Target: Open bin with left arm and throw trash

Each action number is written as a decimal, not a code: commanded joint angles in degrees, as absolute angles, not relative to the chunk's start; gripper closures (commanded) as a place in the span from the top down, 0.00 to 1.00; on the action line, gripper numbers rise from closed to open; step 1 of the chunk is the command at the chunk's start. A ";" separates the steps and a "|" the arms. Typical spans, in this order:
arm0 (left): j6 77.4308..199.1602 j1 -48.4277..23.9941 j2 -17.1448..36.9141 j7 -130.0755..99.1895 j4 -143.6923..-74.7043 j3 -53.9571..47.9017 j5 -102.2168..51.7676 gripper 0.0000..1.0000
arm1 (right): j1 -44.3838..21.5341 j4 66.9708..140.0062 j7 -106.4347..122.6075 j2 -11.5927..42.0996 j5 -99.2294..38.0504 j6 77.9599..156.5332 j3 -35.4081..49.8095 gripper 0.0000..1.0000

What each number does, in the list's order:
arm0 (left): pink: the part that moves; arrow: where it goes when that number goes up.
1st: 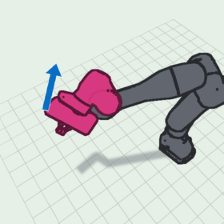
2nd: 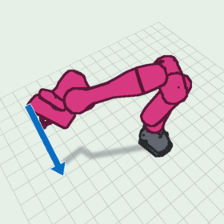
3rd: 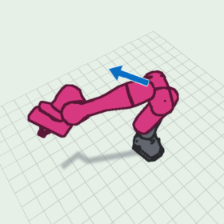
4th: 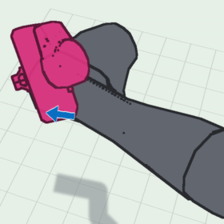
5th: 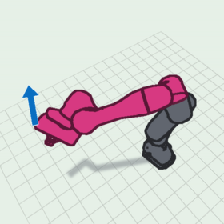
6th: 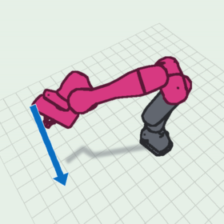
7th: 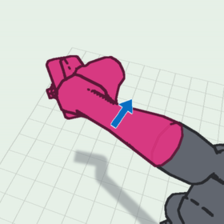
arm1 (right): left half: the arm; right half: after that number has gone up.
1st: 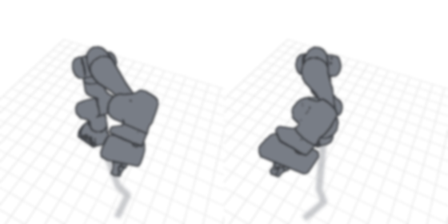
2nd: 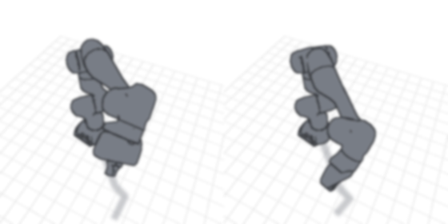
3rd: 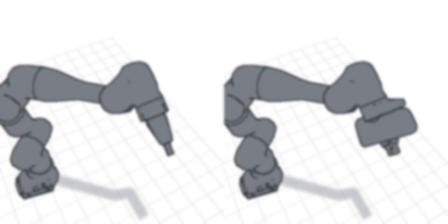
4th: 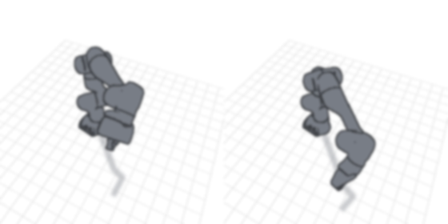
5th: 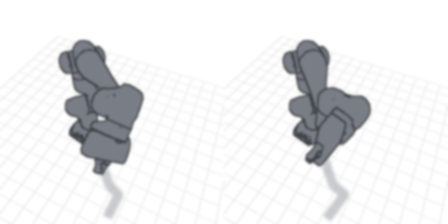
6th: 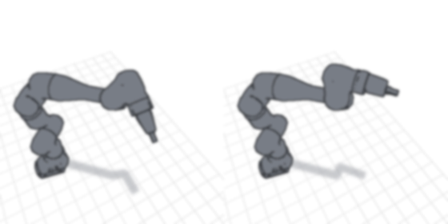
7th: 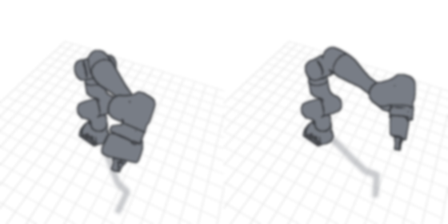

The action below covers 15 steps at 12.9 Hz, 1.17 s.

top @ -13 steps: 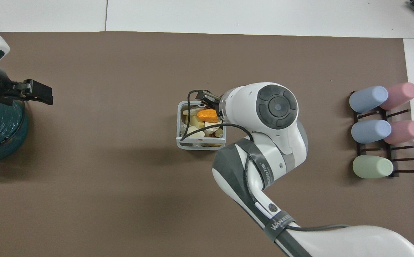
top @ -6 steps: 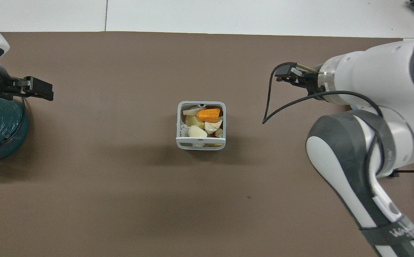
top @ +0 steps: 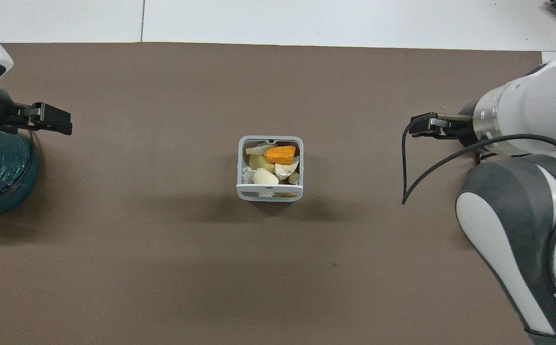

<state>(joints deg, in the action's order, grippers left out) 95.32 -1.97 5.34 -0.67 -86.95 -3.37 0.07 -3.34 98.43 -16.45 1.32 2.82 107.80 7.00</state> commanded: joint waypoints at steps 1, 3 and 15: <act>96.86 -2.02 3.60 0.09 -89.38 -3.25 1.41 1.00 | -0.80 97.66 -6.36 0.52 4.83 105.57 7.65 1.00; 96.86 -1.93 3.60 0.09 -89.38 -3.25 1.41 1.00 | -0.53 95.98 -4.48 0.97 4.92 102.32 7.56 1.00; 96.59 -1.85 3.52 0.96 -89.38 -3.25 1.41 1.00 | -0.18 99.93 -5.36 -1.23 0.44 99.67 7.56 1.00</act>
<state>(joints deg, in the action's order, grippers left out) 95.39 -1.95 5.32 -0.48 -87.10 -3.34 0.13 -1.17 98.12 -5.95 0.42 2.55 99.66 7.34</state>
